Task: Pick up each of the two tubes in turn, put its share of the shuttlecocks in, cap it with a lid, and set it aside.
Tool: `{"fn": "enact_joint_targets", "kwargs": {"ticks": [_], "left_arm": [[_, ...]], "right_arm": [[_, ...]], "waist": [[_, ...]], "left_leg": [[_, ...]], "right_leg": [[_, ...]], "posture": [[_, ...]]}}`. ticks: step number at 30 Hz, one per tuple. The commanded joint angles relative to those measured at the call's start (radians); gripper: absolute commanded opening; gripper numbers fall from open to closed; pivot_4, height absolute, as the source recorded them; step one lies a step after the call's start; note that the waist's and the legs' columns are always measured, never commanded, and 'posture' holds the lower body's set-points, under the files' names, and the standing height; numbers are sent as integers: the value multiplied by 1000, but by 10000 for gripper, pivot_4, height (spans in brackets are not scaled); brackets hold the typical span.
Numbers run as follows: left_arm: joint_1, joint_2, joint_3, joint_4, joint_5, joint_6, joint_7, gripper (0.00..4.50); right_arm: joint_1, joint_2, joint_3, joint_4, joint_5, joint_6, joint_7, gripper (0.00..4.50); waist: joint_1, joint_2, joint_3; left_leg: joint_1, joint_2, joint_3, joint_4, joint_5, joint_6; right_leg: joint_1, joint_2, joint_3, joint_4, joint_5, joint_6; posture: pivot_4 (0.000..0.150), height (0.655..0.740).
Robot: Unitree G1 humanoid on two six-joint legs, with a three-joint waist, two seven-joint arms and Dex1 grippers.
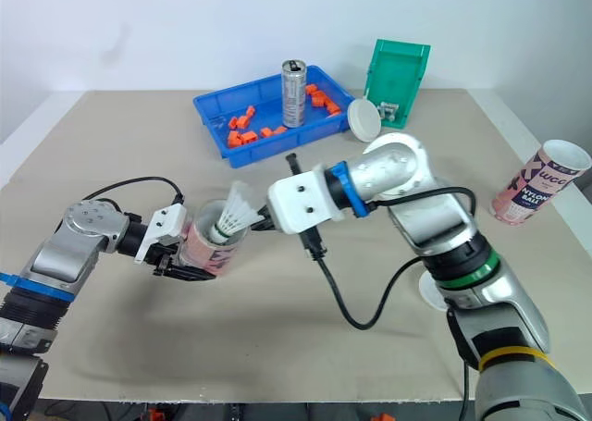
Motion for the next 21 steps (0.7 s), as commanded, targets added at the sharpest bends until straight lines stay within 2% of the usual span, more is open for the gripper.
{"fn": "enact_joint_targets", "kwargs": {"ticks": [1, 6, 11, 18, 19, 20, 21], "left_arm": [[-1, -17, -46, 5, 9, 2, -6, 28078], [-3, -16, -42, -1, 5, 9, -4, 28078], [-2, -14, -40, 2, 5, 9, -2, 28078], [-3, -16, -38, 5, 5, 10, 2, 28078], [-4, -15, -38, 6, 5, 10, 2, 28078], [-5, -15, -38, 8, 6, 9, 2, 28078], [-6, -15, -37, 10, 6, 8, 2, 28078]], "right_arm": [[-66, 25, -11, 13, 19, 35, 29, 8917], [-92, 13, -62, 15, 89, 147, 56, 33029], [-92, -15, -77, 45, 115, 201, 86, 33029], [-113, 29, -91, 60, 152, 236, 82, 33029], [-117, 38, -90, 62, 160, 235, 88, 27599], [-122, 45, -88, 66, 165, 233, 92, 26020], [-126, 52, -85, 71, 166, 232, 95, 19785]], "waist": [[-1, 0, 0], [1, 0, 0], [0, 0, 0], [0, 0, 0], [0, 0, 0], [0, 0, 0], [0, 0, 0]], "left_leg": [[0, 0, 0, 0, 0, 0], [0, 0, -2, 0, 0, 0], [0, 0, -1, 0, 0, 0], [0, 0, -1, 0, 0, 0], [0, 0, -2, 0, 0, 0], [0, 0, -2, 0, 0, 0], [0, 0, -2, 0, 0, 0]], "right_leg": [[0, 0, 0, 0, 0, 0], [0, 0, -1, 0, 0, -1], [1, 0, -1, 0, 0, -1], [0, 0, -2, 0, 0, -1], [0, 0, -2, 0, 0, -1], [0, 0, -2, 0, 0, -1], [0, 0, -2, 0, 0, -1]], "posture": [[1500, 7400], [1500, 7400], [1500, 7400], [1500, 7400], [1500, 7400], [1500, 7400], [1500, 7400]]}}
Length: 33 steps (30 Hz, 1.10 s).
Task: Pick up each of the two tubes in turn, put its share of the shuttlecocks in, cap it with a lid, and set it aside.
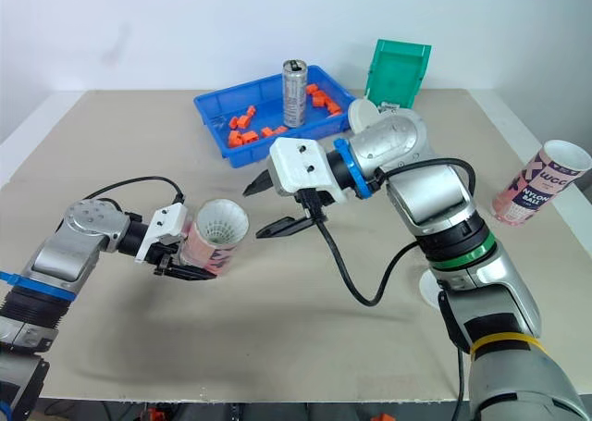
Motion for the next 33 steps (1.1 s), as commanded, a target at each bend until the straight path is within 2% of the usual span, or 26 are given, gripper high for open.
{"fn": "enact_joint_targets", "kwargs": {"ticks": [1, 2, 4, 8, 20, 26, 30, 33], "left_arm": [[-1, -13, -35, 7, 6, 5, 2, 28078], [-2, -13, -35, 8, 6, 5, 2, 28078], [-5, -13, -35, 10, 6, 5, 1, 28078], [-11, -13, -35, 16, 6, 4, -1, 28078], [-4, -7, -26, -7, -1, 22, 11, 28078], [9, -5, -17, -19, -6, 31, 20, 28078], [11, -10, -16, -21, -6, 29, 29, 28078], [15, -14, -14, -24, -7, 29, 33, 28078]], "right_arm": [[-42, 20, -30, 1, 26, -5, 13, 15612], [-47, 27, -21, 9, 22, -12, 20, 9459], [-57, 44, -8, 27, 15, -22, 31, 275], [-86, 93, 26, 75, -15, -48, 45, 275], [-222, 262, 241, 383, -296, -278, 57, 275], [-238, 339, 314, 432, -378, -369, 75, 275], [-255, 383, 301, 467, -386, -375, 67, 275], [-295, 388, 208, 489, -302, -313, 103, 275]], "waist": [[0, 0, 0], [0, 0, 0], [0, 0, 0], [0, 0, 0], [-2, 0, 0], [-2, 0, 0], [-4, 0, 0], [-4, -1, 0]], "left_leg": [[0, 0, 0, 0, 0, 0], [0, 0, 0, 0, 0, 0], [0, 0, 0, 0, 0, 0], [0, 0, 0, 0, 0, 0], [0, 1, -1, 1, 0, 0], [0, 2, -2, 1, 0, -1], [2, 3, -1, 1, 0, -1], [3, 3, -2, 1, 1, -1]], "right_leg": [[0, 0, 0, 0, 0, 0], [0, 0, 0, 0, 0, 0], [0, 0, 0, 0, 0, 0], [0, 0, -1, 0, 0, 0], [-1, 0, -2, 1, 0, 0], [-1, 1, -4, 2, 0, 0], [-1, 2, -4, 3, 0, 0], [-1, 3, -4, 6, -1, -1]], "posture": [[1500, 7400], [1500, 7400], [1500, 7400], [1500, 7400], [1500, 7400], [1500, 7400], [1500, 7400], [1500, 7400]]}}
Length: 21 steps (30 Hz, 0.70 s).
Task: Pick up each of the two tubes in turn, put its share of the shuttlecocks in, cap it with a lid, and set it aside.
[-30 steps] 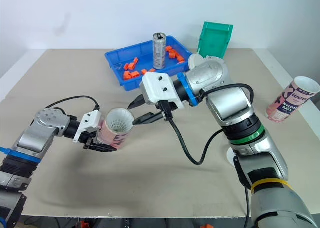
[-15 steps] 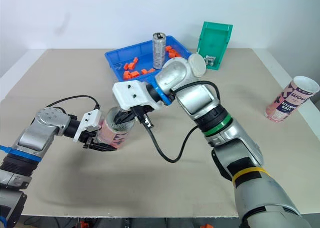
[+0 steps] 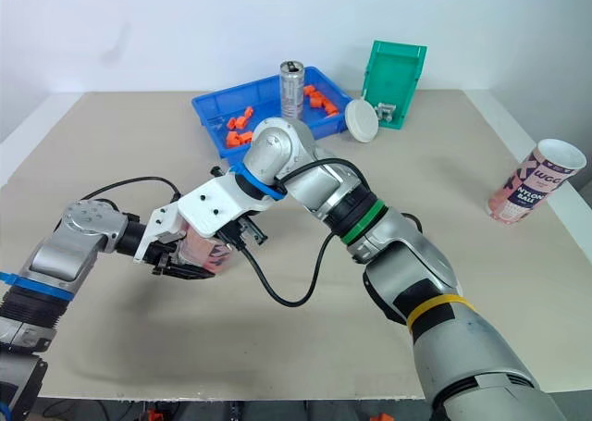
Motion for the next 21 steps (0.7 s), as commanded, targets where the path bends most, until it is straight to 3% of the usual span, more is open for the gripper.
{"fn": "enact_joint_targets", "kwargs": {"ticks": [1, 6, 12, 21], "left_arm": [[11, -20, -29, -23, -2, -8, 13, 28078], [10, -25, -25, -6, 0, -24, 15, 28078], [21, -44, -5, 4, -20, -28, 27, 28078], [18, -162, 74, -47, -135, -32, 116, 28078]], "right_arm": [[-61, 11, -115, 2, 116, 78, 62, 275], [-106, -97, -193, 3, 252, 164, 104, 275], [-73, -367, -185, -101, 420, 237, 104, 275], [231, -691, -329, -336, 419, 294, 59, 275]], "waist": [[2, -1, 1], [3, -1, 2], [10, -2, 2], [1, -5, 6]], "left_leg": [[0, 0, 0, 0, 1, 0], [-2, -1, -3, 0, 2, -2], [-4, -5, -6, -1, 2, -2], [-9, -7, -6, -3, 2, -2]], "right_leg": [[-1, 0, 0, 1, 0, 0], [-1, 0, -1, 3, 0, -1], [-1, -3, -1, 3, -2, -3], [-6, -5, -1, 3, -3, -3]], "posture": [[1500, 7400], [1500, 7400], [1500, 7400], [1500, 7400]]}}
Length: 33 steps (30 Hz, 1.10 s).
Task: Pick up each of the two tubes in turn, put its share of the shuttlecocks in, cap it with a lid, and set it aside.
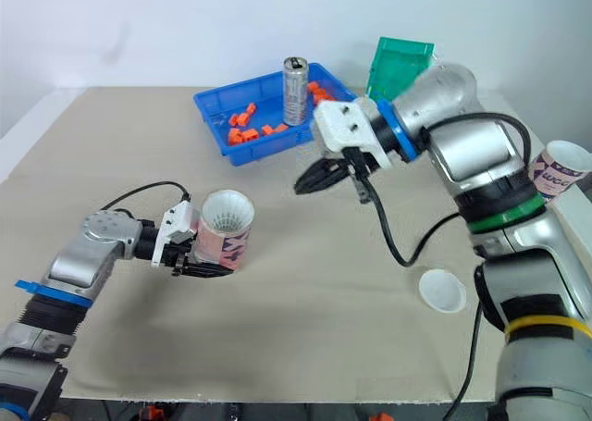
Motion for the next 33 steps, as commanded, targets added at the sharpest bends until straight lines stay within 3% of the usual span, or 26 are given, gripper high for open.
{"fn": "enact_joint_targets", "kwargs": {"ticks": [1, 2, 3, 7, 14, 24, 33], "left_arm": [[-10, -45, 41, -56, -57, -18, 45, 28078], [-10, -65, 35, -59, -61, -27, 55, 28078], [-9, -85, 26, -60, -61, -34, 66, 28078], [0, -146, -2, -43, -62, -66, 87, 28078], [-22, -295, -48, 128, -26, -156, 136, 28078], [13, -338, -90, 109, -17, -136, 160, 28078], [35, -331, -102, 102, -12, -137, 168, 28078]], "right_arm": [[101, -108, -112, -118, 6, 61, -13, 275], [149, -143, -131, -136, 0, 77, -21, 6377], [190, -173, -146, -146, -15, 80, -32, 8040], [285, -247, -175, -163, -64, 84, -48, 27872], [357, -318, -120, 56, -227, -65, 8, 27872], [309, -270, -38, 298, -366, -175, 43, 27872], [298, -331, -13, 303, -283, -165, 43, 27872]], "waist": [[0, 0, 0], [0, 0, 0], [0, 0, 0], [-4, 0, 1], [-3, -1, 2], [-6, -1, 3], [-3, 0, 3]], "left_leg": [[0, 0, 0, 0, 0, 0], [-1, 0, -1, -1, 0, 1], [-1, 0, -1, 0, -1, 1], [0, 0, 0, -1, -1, 2], [5, 0, 2, 1, -1, 1], [6, 1, 4, 1, -1, 1], [6, 0, 5, 0, -1, 1]], "right_leg": [[0, 0, 0, 0, 0, 0], [0, 0, -1, 0, 0, 0], [0, 0, -1, 0, 0, 0], [0, 0, -1, -1, 0, -1], [4, 0, 0, -1, -3, 7], [4, 1, 2, -1, -1, 6], [4, 1, 4, -1, 1, 2]], "posture": [[1500, 7400], [1500, 7400], [1500, 7400], [1500, 7400], [1500, 7400], [1500, 7400], [1500, 7400]]}}
